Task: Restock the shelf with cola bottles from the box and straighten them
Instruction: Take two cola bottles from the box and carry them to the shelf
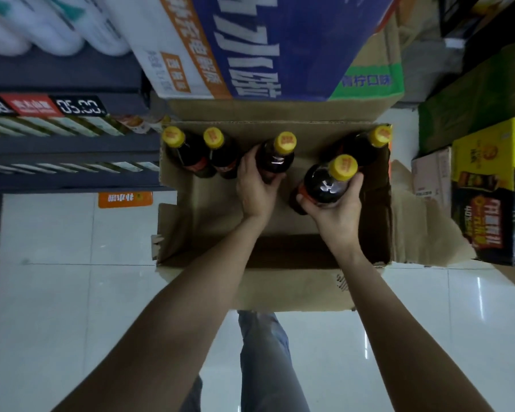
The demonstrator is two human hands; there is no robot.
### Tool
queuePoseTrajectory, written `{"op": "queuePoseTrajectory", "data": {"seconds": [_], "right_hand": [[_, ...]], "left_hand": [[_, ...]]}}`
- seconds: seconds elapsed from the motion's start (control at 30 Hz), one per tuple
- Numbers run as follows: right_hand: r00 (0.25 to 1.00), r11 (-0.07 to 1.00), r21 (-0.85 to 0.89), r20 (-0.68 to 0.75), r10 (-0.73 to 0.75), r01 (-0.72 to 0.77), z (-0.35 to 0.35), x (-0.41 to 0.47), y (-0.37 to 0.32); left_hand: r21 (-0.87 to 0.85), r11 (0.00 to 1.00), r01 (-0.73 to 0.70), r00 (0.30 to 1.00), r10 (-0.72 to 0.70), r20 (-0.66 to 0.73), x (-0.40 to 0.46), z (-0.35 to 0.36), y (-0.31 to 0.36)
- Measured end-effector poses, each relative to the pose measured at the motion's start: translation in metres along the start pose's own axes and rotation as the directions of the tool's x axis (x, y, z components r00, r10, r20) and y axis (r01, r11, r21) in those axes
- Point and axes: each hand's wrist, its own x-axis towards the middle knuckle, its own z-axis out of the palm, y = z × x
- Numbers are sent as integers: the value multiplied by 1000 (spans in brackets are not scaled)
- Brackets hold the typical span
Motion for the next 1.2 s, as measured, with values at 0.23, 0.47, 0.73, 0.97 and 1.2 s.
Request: {"op": "queuePoseTrajectory", "data": {"seconds": [0.23,0.47,0.73,0.97,1.2], "right_hand": [[985,988,-68,113,-132,140,-51,-66,-77],[923,966,-40,306,-233,257,-51,-159,-174],[611,936,121,729,-310,330,46,-333,-215],[172,880,193,941,-291,433,140,-519,-227],[-203,881,294,951,-232,370,223,-719,-243]], "left_hand": [[-204,969,-136,991,134,-26,-84,-137,59],[-285,959,5,1000,-9,-12,-180,-288,78],[-480,876,47,880,-263,-395,-365,-436,30],[-524,848,78,584,-465,-666,-556,-539,-12],[-504,856,112,245,-515,-821,-699,-631,-60]]}}
